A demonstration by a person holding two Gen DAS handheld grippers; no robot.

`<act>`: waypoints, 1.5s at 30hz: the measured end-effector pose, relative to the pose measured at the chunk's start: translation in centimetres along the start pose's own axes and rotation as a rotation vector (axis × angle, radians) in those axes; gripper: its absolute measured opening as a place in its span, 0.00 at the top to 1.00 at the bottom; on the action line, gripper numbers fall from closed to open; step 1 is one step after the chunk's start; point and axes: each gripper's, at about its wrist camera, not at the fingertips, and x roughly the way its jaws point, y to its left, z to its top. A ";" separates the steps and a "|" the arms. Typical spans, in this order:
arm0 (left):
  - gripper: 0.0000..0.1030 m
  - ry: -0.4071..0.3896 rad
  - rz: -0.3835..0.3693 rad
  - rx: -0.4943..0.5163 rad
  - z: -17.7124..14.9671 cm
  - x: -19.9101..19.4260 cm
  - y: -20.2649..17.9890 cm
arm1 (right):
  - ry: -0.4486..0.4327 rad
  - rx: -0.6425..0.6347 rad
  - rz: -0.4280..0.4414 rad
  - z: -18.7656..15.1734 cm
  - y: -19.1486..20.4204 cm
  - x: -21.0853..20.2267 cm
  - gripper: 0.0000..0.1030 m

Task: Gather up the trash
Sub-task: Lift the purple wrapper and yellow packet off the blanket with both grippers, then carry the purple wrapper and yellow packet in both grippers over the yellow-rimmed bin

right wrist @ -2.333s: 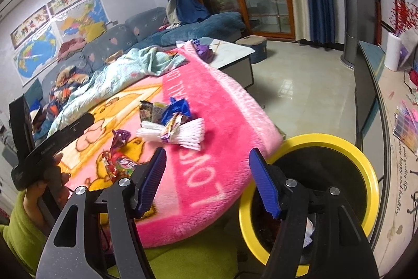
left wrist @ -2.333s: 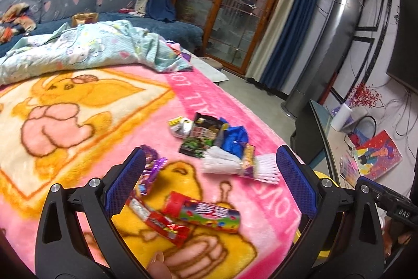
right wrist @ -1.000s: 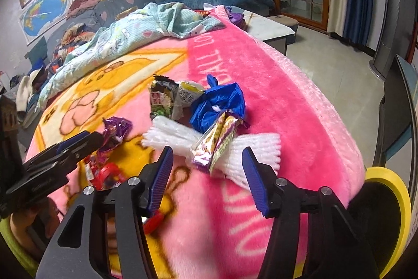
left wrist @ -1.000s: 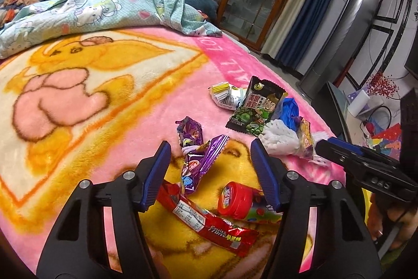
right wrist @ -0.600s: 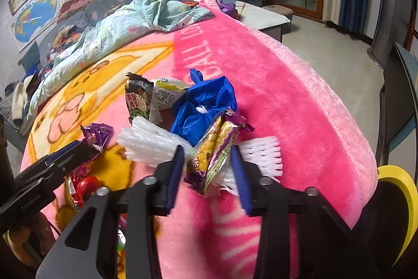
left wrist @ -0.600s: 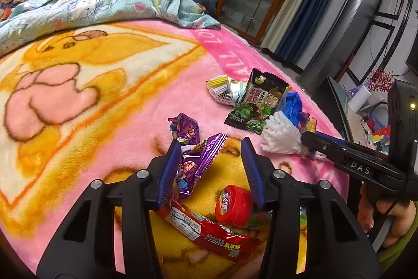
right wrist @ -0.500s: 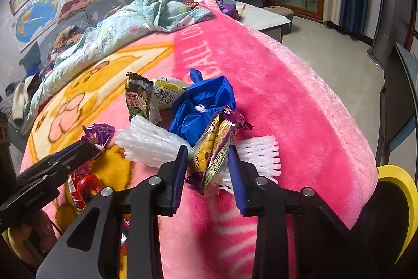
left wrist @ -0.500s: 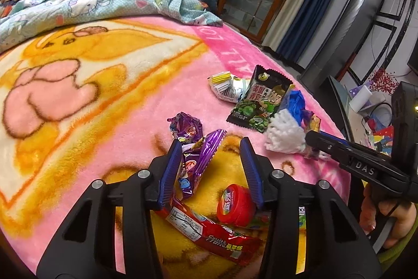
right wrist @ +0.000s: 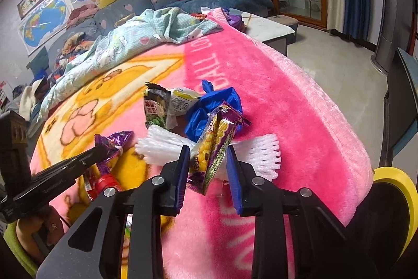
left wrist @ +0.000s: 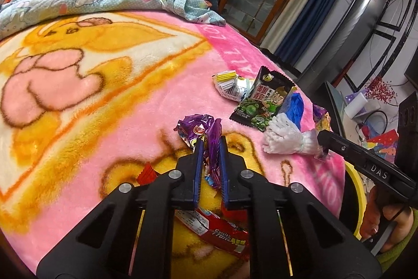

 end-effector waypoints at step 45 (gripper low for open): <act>0.96 -0.109 -0.167 0.152 -0.5 -6.0 -7.8 | -0.138 0.037 -0.003 -0.8 -2.2 -9.2 0.74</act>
